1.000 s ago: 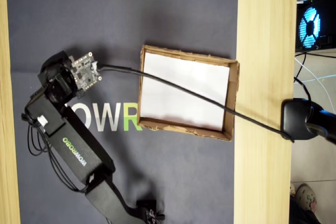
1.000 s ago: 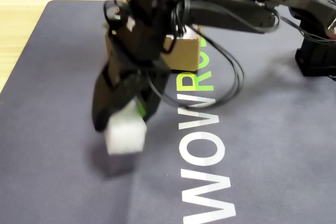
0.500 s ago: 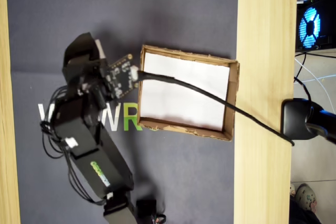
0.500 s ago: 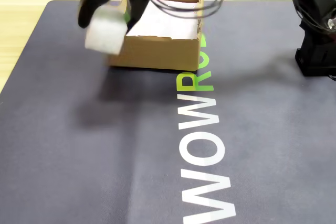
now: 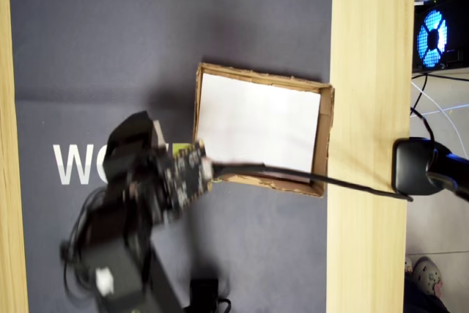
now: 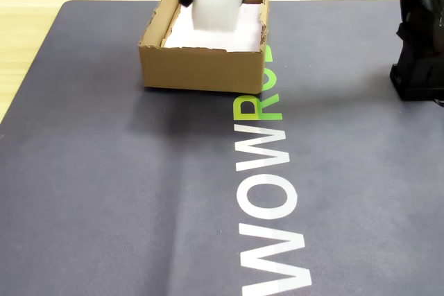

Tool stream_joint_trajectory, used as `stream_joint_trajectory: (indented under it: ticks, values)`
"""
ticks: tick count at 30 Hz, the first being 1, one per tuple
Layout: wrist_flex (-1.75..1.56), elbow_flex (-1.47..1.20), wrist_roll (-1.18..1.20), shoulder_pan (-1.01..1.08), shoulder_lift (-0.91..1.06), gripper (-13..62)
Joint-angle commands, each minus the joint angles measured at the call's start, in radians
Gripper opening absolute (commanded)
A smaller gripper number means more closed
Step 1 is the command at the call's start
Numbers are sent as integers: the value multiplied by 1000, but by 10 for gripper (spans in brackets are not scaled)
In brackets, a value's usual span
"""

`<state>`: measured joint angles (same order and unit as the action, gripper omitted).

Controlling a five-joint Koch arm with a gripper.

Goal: Put the block into the box.

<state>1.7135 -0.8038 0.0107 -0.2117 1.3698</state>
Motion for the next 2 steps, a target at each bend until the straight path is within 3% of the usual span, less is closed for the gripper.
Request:
stream_joint_trajectory:
  ticks: [1,2]
  values:
    - [-11,-18,-29,21,109,5]
    - [-12,-40,-38,38,127,5]
